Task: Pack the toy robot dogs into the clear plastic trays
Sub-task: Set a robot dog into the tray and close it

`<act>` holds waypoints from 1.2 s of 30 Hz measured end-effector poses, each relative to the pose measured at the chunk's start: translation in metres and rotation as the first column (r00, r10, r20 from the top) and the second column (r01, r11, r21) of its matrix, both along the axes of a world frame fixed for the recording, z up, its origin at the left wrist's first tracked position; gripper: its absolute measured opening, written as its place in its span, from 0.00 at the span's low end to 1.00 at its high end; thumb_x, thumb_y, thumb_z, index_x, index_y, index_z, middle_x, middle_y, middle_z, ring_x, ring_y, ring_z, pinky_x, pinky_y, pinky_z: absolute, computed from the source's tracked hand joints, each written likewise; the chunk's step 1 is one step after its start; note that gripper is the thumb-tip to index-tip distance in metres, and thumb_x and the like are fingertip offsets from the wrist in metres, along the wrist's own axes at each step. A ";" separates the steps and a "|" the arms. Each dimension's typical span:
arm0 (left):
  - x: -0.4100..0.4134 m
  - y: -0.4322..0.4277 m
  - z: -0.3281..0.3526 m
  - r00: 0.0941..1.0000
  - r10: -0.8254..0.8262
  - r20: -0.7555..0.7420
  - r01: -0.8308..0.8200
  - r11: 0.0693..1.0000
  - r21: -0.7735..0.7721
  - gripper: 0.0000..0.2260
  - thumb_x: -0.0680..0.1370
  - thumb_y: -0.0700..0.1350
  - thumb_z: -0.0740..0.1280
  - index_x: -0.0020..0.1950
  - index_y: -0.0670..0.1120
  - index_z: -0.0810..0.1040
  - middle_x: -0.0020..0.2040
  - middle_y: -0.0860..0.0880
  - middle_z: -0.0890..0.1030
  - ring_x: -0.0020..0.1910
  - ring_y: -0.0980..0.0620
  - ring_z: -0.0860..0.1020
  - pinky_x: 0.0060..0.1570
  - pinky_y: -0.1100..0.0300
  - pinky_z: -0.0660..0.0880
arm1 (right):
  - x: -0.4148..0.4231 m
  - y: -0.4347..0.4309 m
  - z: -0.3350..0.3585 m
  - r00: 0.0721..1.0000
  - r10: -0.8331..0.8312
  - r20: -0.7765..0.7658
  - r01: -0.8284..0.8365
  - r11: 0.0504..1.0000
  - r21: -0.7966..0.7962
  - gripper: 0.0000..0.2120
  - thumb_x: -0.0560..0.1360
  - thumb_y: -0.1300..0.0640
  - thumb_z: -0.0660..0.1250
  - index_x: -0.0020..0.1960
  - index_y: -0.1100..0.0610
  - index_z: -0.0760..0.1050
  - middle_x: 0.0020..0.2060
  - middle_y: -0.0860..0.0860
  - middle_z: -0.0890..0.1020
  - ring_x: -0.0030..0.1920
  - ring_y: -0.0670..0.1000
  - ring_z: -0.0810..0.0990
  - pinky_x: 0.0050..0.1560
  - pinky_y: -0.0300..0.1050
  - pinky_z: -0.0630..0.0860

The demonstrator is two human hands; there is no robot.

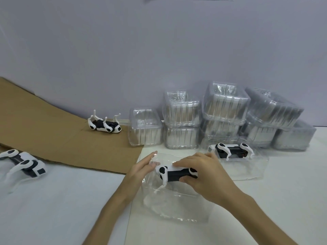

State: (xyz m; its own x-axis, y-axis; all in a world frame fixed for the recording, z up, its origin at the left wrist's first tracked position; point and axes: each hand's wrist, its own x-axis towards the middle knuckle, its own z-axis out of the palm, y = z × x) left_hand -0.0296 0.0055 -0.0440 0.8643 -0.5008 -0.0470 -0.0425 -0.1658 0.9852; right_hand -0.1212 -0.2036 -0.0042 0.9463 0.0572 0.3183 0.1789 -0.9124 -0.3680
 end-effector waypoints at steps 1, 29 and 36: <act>0.001 0.000 -0.001 1.000 -0.001 -0.016 0.001 1.000 -0.006 0.25 0.72 0.61 0.64 0.71 0.66 0.70 0.60 0.66 0.82 0.64 0.72 0.71 0.59 0.68 0.66 | -0.001 -0.001 -0.002 0.999 -0.010 0.047 0.011 1.000 -0.024 0.16 0.74 0.49 0.75 0.61 0.40 0.81 0.48 0.31 0.81 0.51 0.39 0.72 0.60 0.36 0.60; -0.034 -0.018 0.000 0.896 0.198 0.398 -0.086 0.955 -0.282 0.26 0.74 0.58 0.61 0.74 0.66 0.69 0.38 0.47 0.78 0.36 0.52 0.75 0.42 0.67 0.73 | -0.065 -0.002 -0.026 0.959 -0.267 -0.093 0.165 0.262 0.951 0.29 0.65 0.50 0.80 0.65 0.44 0.77 0.57 0.38 0.83 0.54 0.45 0.84 0.48 0.34 0.78; -0.029 -0.017 0.007 0.952 0.129 0.277 -0.051 0.961 -0.272 0.28 0.68 0.63 0.67 0.69 0.68 0.74 0.53 0.50 0.75 0.42 0.54 0.71 0.47 0.65 0.72 | -0.066 -0.010 -0.029 0.962 -0.245 -0.117 0.145 0.099 0.984 0.28 0.60 0.52 0.78 0.59 0.50 0.79 0.51 0.53 0.85 0.53 0.53 0.84 0.54 0.45 0.76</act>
State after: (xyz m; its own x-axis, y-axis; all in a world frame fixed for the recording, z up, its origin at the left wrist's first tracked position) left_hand -0.0586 -0.0117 -0.0372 0.8625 -0.3814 0.3325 -0.3292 0.0760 0.9412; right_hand -0.1867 -0.2137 -0.0329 0.8459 -0.5332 -0.0127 0.1243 0.2203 -0.9675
